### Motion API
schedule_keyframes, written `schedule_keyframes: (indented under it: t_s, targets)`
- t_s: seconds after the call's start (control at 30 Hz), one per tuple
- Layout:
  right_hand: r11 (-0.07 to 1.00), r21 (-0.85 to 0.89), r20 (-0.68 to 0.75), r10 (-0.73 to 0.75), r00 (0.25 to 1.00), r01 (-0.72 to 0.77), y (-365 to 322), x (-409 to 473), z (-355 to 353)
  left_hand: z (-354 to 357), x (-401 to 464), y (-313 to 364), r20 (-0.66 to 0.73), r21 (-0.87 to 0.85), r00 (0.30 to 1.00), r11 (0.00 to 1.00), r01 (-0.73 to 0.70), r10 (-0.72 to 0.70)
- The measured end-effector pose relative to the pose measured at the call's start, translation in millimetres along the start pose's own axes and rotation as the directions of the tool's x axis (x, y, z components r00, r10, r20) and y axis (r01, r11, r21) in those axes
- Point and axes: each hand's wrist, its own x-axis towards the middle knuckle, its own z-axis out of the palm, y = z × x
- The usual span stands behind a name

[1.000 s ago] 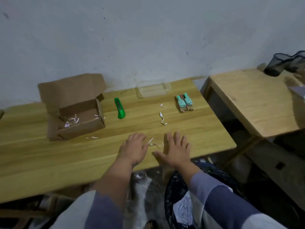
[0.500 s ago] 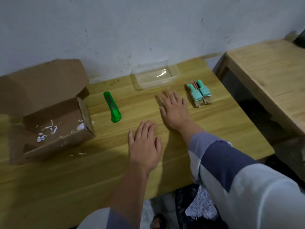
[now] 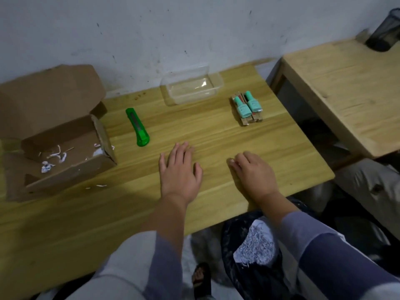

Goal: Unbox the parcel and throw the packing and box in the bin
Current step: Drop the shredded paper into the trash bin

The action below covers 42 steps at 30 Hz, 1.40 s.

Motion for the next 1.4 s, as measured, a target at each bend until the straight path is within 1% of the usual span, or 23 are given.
schedule_keyframes:
  t_s: [0.03, 0.13, 0.17, 0.27, 0.33, 0.37, 0.43, 0.47, 0.5, 0.53, 0.57, 0.63, 0.67, 0.73, 0.77, 0.83, 0.9, 1.03, 1.1, 1.17, 1.23, 1.33, 1.4]
  targets:
    - [1.0, -0.015, 0.029, 0.018, 0.999, -0.017, 1.9, -5.9, -5.5, 0.1, 0.3, 0.2, 0.002, 0.008, 1.0, 1.0, 0.003, -0.003]
    - [0.997, -0.081, 0.107, 0.01, 0.994, -0.001, 7.5, -21.1, -16.8, 0.2, 0.3, 2.2, 0.018, 0.01, 1.0, 1.0, 0.009, -0.01]
    - [0.994, -0.11, 0.123, 0.034, 0.992, -0.021, 9.1, -27.1, -19.6, 0.4, -0.2, 2.4, 0.027, 0.01, 1.0, 1.0, 0.01, -0.01]
    - [0.98, -0.168, 0.135, 0.13, 0.982, -0.106, 15.7, -53.1, -27.7, -0.5, 1.1, 2.8, 0.086, 0.018, 0.996, 1.0, 0.01, -0.012]
    - [0.968, -0.138, 0.116, 0.224, 0.968, -0.207, 22.1, -77.7, -37.1, -3.0, 2.4, 6.1, 0.122, 0.016, 0.992, 1.0, 0.02, -0.021]
    - [0.955, -0.108, 0.084, 0.286, 0.954, -0.277, 26.4, -91.4, -42.4, -4.3, 2.6, 8.7, 0.129, 0.011, 0.991, 0.999, 0.03, -0.031]
    - [0.905, -0.055, 0.006, 0.423, 0.906, -0.422, 36.7, -120.1, -48.7, -4.9, 0.5, 16.4, 0.119, -0.001, 0.992, 0.999, 0.037, -0.036]
    - [0.876, -0.052, -0.002, 0.48, 0.877, -0.479, 41.1, -132.9, -49.9, -4.4, -2.3, 21.8, 0.109, -0.006, 0.994, 1.0, 0.026, -0.026]
    - [0.845, -0.062, 0.032, 0.534, 0.845, -0.531, 46.2, -145.0, -48.1, -3.7, -5.7, 27.8, 0.104, -0.015, 0.995, 1.0, 0.011, -0.009]
    - [0.813, -0.069, 0.109, 0.582, 0.806, -0.578, 52.4, -155.6, -43.4, -2.7, -9.1, 34.4, 0.107, -0.028, 0.994, 1.0, -0.008, 0.011]
    - [0.785, -0.077, 0.218, 0.615, 0.758, -0.615, 58.5, -164.6, -37.9, -1.2, -12.4, 40.6, 0.112, -0.042, 0.993, 0.999, -0.026, 0.031]
    - [0.764, -0.112, 0.429, 0.614, 0.663, -0.635, 68.0, -178.5, -30.2, 2.9, -17.9, 50.4, 0.124, -0.048, 0.991, 0.997, -0.054, 0.06]
    - [0.752, -0.134, 0.482, 0.619, 0.621, -0.646, 69.5, -183.1, -29.2, 5.4, -20.0, 53.1, 0.13, -0.033, 0.989, 0.997, -0.065, 0.069]
    - [0.702, -0.14, 0.482, 0.665, 0.571, -0.699, 68.4, -188.9, -32.0, 10.8, -22.9, 54.3, 0.139, 0.009, 0.987, 0.997, -0.083, 0.081]
    - [0.683, -0.162, 0.449, 0.693, 0.563, -0.712, 68.0, -190.6, -32.9, 12.7, -23.4, 53.3, 0.14, 0.021, 0.987, 0.996, -0.089, 0.085]
    - [0.691, -0.271, 0.384, 0.716, 0.583, -0.67, 66.9, -192.0, -34.9, 14.8, -24.3, 51.4, 0.135, 0.028, 0.987, 0.995, -0.091, 0.087]
    - [0.689, -0.295, 0.362, 0.721, 0.591, -0.662, 67.5, -192.8, -35.5, 15.6, -24.0, 51.0, 0.125, 0.037, 0.988, 0.995, -0.091, 0.086]
    - [0.635, -0.262, 0.442, 0.748, 0.494, -0.727, 71.2, -195.1, -33.5, 16.4, -24.0, 51.3, 0.103, 0.041, 0.99, 0.994, -0.099, 0.094]
    - [0.609, -0.259, 0.465, 0.759, 0.456, -0.75, 72.1, -193.6, -34.1, 16.2, -23.8, 50.6, 0.093, 0.035, 0.991, 0.995, -0.099, 0.095]
    - [0.594, -0.247, 0.485, 0.76, 0.433, -0.766, 72.2, -190.7, -35.9, 16.6, -23.8, 50.9, 0.081, 0.03, 0.992, 0.995, -0.099, 0.096]
    - [0.584, -0.206, 0.489, 0.756, 0.435, -0.785, 72.0, -185.5, -39.3, 16.8, -23.4, 51.3, 0.077, 0.021, 0.993, 0.995, -0.094, 0.092]
    - [0.602, -0.138, 0.477, 0.736, 0.48, -0.786, 70.2, -174.9, -45.9, 15.8, -22.7, 51.3, 0.094, 0.018, 0.991, 0.995, -0.095, 0.093]
    - [0.617, -0.109, 0.458, 0.727, 0.512, -0.779, 67.1, -166.0, -52.8, 13.6, -22.0, 50.6, 0.138, 0.024, 0.986, 0.995, -0.101, 0.097]
